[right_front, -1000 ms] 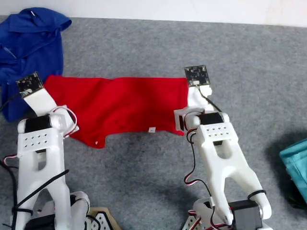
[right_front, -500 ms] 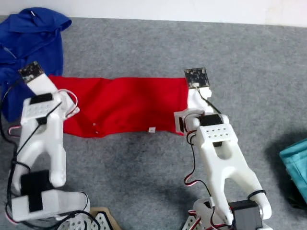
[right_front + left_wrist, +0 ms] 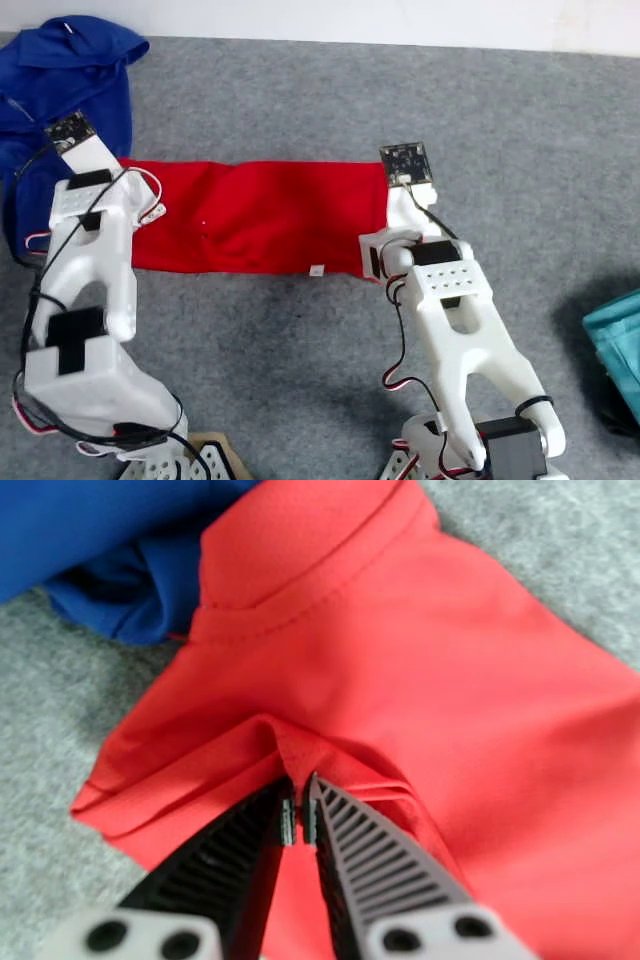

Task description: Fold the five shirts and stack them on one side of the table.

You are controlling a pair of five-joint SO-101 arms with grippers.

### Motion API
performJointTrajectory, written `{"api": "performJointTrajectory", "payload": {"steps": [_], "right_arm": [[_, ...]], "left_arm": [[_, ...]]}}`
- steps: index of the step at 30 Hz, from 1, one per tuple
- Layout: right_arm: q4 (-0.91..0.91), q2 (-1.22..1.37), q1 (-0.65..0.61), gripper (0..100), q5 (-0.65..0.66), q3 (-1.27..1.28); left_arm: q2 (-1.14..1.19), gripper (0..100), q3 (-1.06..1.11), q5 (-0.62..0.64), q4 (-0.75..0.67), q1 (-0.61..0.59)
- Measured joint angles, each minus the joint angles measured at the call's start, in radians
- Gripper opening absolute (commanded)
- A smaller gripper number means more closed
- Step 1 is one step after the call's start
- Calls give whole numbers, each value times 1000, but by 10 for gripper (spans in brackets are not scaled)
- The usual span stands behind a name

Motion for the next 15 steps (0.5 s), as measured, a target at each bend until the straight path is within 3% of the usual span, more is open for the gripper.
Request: {"api": "performJointTrajectory", "payload": {"steps": [4, 11, 15], "right_arm": [[0, 0, 0, 163, 0, 15], [0, -2, -31, 163, 49, 20], [0, -2, -31, 163, 55, 20]], "left_arm": [[61, 47, -49, 0, 0, 0], [86, 246, -68, 0, 0, 0], [86, 259, -97, 0, 29, -14]]}}
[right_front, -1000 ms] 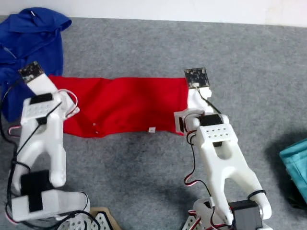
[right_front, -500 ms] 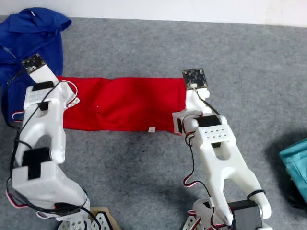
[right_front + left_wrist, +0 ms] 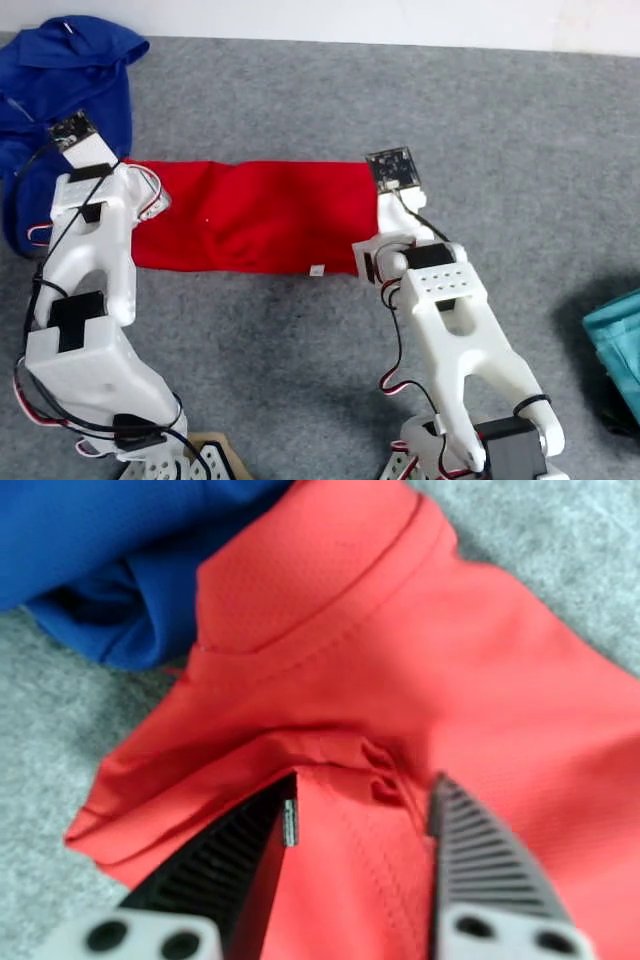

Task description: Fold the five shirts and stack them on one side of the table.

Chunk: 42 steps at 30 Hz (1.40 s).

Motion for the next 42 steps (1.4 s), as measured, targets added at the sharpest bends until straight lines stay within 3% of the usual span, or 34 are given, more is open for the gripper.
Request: {"api": "performJointTrajectory", "payload": {"steps": [12, 17, 21, 27, 32, 42], "right_arm": [[-23, 0, -5, 163, 3, 25], [-31, 0, -5, 163, 3, 25], [-31, 0, -5, 166, 3, 25], [-52, 20, 60, 167, -66, -12], [-54, 218, 64, 167, -74, -189], [-54, 548, 64, 167, -74, -439]], "left_arm": [[0, 243, -281, 0, 290, -43], [0, 105, -336, 0, 483, -44], [0, 2, -336, 0, 557, -37], [0, 5, -336, -2, 592, -28], [-87, 5, -272, -11, 592, -26], [-334, 6, -20, -12, 451, -71]]}}
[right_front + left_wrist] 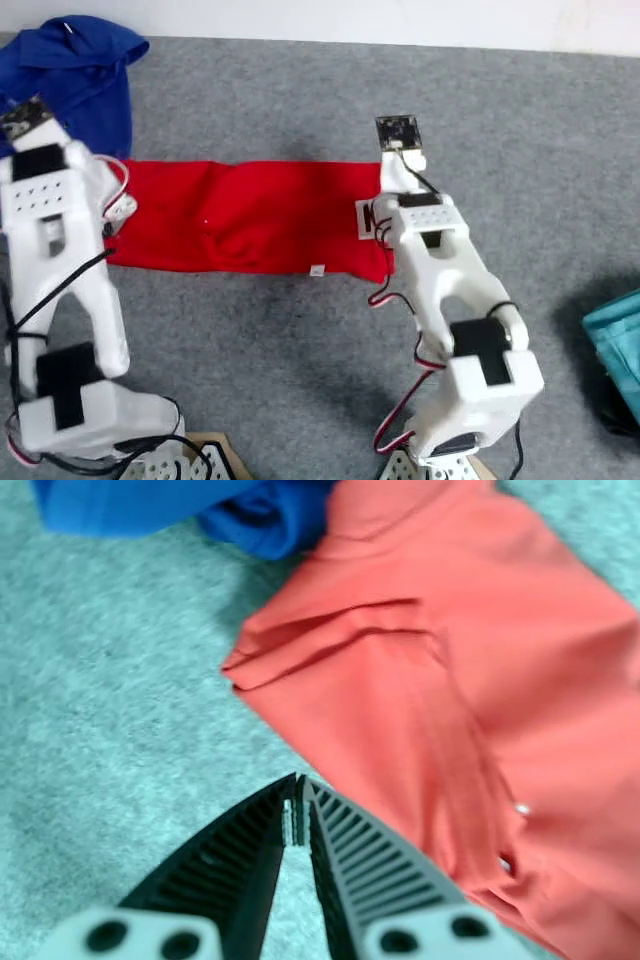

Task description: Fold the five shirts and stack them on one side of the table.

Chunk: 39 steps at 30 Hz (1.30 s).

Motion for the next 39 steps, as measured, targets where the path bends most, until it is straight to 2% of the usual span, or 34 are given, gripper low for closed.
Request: {"api": "performJointTrajectory", "payload": {"steps": [6, 9, 14, 18, 26, 30, 39], "right_arm": [[0, 54, 0, 167, 0, -17], [0, 57, 0, 167, 0, -17], [-2, 60, 0, 144, 0, -18], [-2, 60, 6, 2, 0, -18], [21, 60, 14, 6, 64, -20], [51, 61, 77, 6, 68, -51], [115, 68, 311, 6, 114, -137]], "left_arm": [[-6, 6, 206, 0, -175, -66], [-6, 6, 264, 0, -219, -83], [-8, 6, 273, 0, -230, -132], [-12, 6, 273, 0, -230, -164], [-14, 6, 273, 0, -230, -192], [-14, 6, 273, 2, -230, -207], [-14, 6, 273, 2, -230, -210]]}}
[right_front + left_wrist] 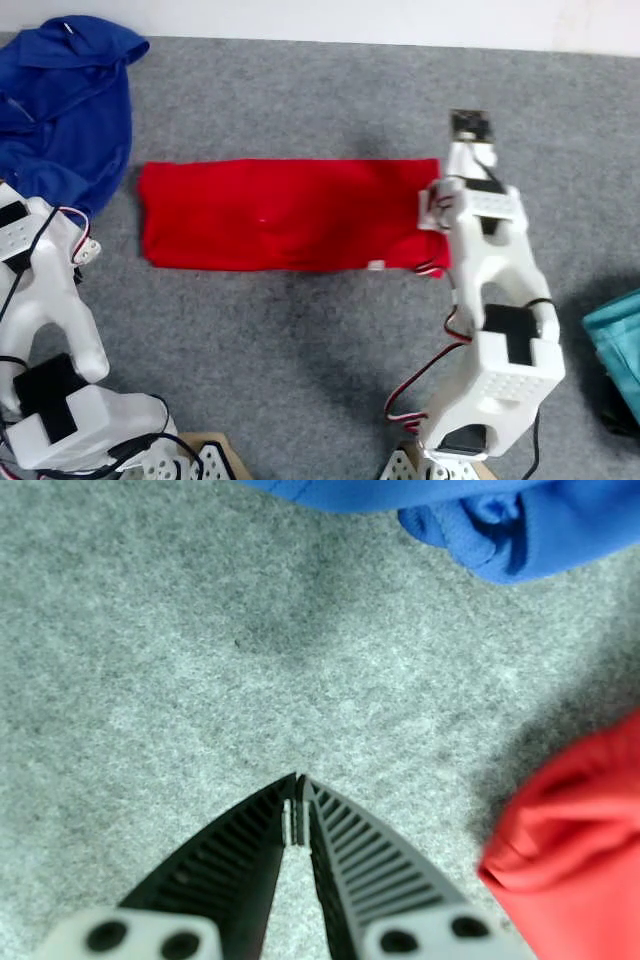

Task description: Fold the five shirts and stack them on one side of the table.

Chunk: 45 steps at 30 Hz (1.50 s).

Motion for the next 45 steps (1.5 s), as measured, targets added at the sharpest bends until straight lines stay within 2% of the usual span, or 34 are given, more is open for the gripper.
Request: {"api": "performJointTrajectory", "payload": {"steps": [8, 13, 20, 26, 35, 45], "right_arm": [[0, 2, 186, 6, 141, -18], [0, 2, 292, 6, 170, -104], [109, 2, 324, 6, 176, -222], [310, 2, 186, 6, 153, -382], [520, 2, -169, 6, 12, -623], [560, 2, -471, 6, -23, -698]], "left_arm": [[0, 6, 0, -2, -6, 0], [0, 6, 0, -2, -6, 0], [0, 6, 0, -2, -6, 0], [0, 6, 29, -2, -11, 3], [0, 6, 126, -2, -115, 3], [0, 6, 258, 0, -298, 3]]}}
